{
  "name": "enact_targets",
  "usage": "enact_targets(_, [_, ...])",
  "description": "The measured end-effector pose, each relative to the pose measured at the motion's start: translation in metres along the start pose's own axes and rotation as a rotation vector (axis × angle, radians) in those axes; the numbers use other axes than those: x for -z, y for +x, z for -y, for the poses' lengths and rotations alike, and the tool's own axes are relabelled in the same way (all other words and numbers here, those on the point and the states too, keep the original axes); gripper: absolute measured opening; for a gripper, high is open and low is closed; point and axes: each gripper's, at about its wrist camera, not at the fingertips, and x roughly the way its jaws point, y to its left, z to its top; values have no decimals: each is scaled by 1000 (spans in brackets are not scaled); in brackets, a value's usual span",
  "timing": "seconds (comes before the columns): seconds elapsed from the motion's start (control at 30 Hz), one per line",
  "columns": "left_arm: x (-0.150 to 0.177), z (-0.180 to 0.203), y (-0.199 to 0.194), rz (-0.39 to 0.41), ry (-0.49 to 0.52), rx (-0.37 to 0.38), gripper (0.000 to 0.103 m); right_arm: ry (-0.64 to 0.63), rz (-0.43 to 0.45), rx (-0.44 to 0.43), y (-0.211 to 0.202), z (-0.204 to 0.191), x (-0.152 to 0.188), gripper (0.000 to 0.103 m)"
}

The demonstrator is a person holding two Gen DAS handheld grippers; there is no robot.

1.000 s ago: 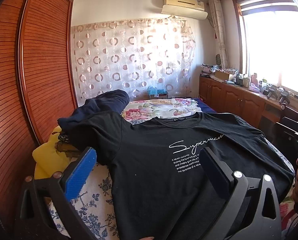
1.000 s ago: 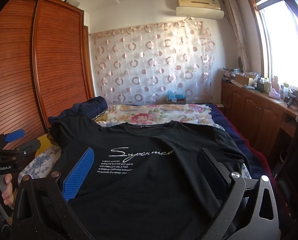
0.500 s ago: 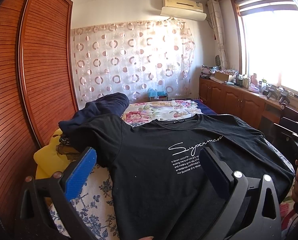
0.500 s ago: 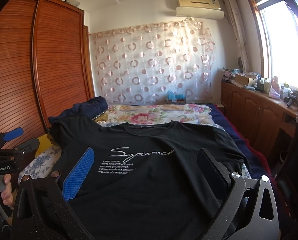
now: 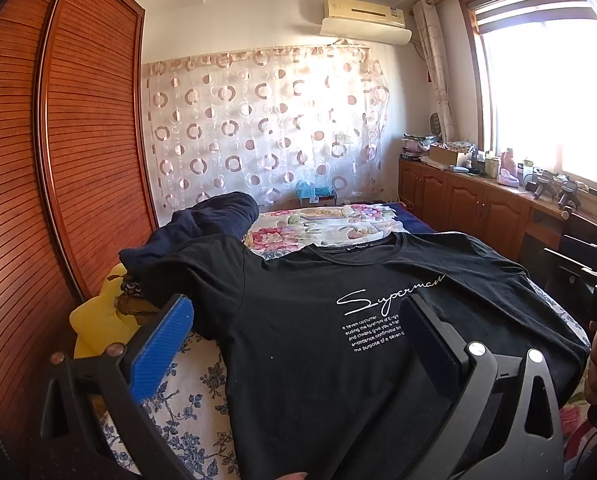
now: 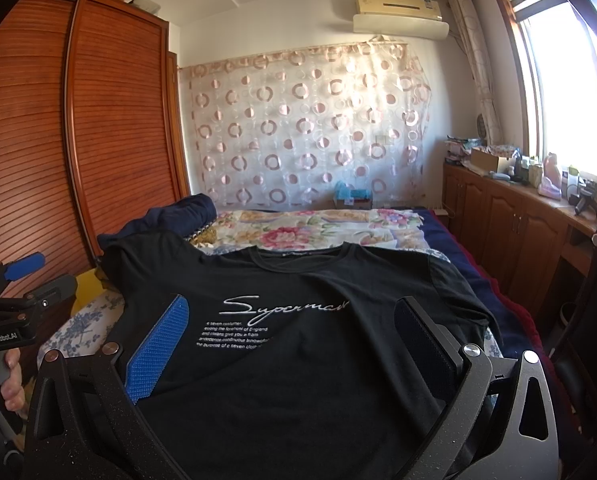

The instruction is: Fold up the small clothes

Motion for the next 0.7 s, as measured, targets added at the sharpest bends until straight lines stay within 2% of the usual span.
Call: enact_targets(0.7, [-3,1,-1,7,6,0,103,0,1,0,0,-1,0,103])
